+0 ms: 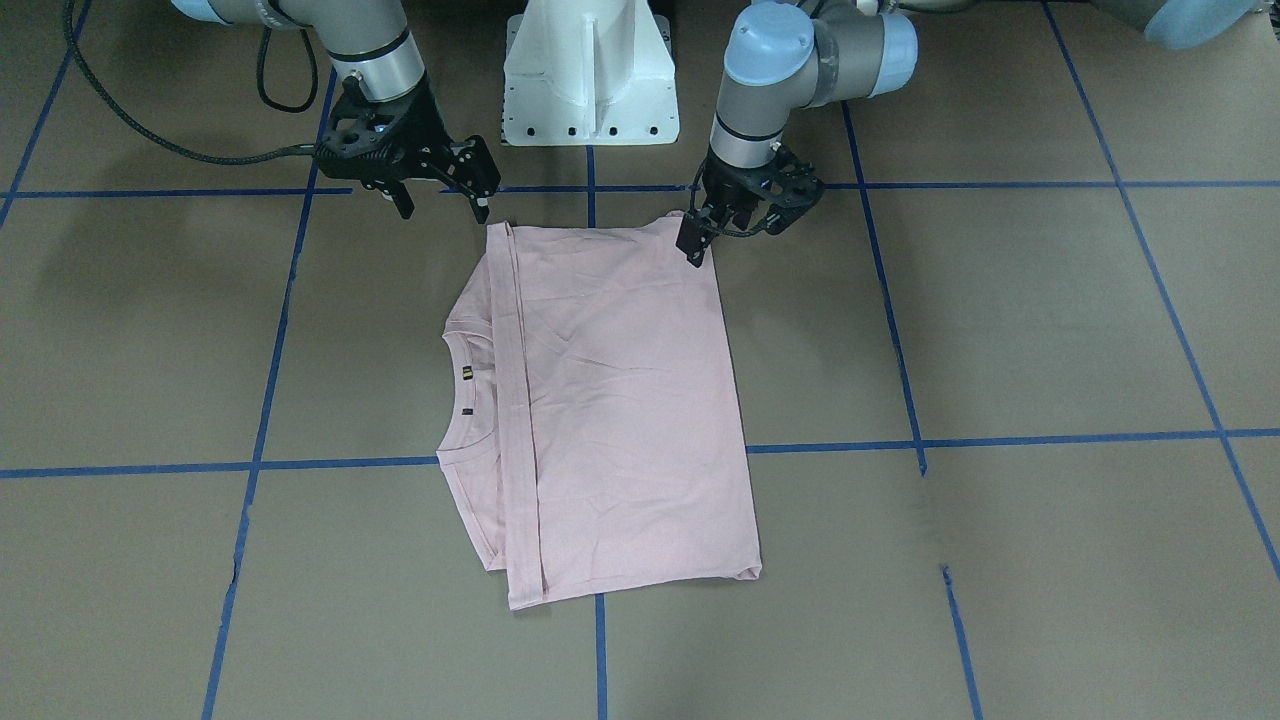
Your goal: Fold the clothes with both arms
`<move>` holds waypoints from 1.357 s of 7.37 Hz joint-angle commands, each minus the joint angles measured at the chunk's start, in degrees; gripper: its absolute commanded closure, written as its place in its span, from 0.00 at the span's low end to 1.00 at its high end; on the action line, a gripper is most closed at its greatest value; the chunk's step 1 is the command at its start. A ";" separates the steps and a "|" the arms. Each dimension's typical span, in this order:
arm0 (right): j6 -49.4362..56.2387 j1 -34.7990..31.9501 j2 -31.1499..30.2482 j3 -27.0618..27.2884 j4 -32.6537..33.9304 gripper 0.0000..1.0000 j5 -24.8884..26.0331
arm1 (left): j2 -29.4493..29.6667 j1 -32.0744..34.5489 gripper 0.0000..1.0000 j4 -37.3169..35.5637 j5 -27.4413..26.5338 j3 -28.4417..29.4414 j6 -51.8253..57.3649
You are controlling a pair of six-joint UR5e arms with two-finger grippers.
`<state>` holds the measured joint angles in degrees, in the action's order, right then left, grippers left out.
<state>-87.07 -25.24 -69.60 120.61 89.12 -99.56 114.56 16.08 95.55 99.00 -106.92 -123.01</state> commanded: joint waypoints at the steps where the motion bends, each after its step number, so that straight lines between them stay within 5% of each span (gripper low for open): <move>1: -0.03 0.10 -0.01 -0.02 0.09 0.00 0.16 | 0.31 -1.05 0.07 -0.01 -0.56 0.13 -0.74; 10: -0.03 0.10 -0.10 -0.02 0.09 0.00 0.33 | -0.04 -1.05 0.17 -0.10 -1.62 0.40 0.14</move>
<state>-87.10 -25.14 -69.69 120.58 89.21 -99.26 114.48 15.13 95.46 97.31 -106.44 -122.87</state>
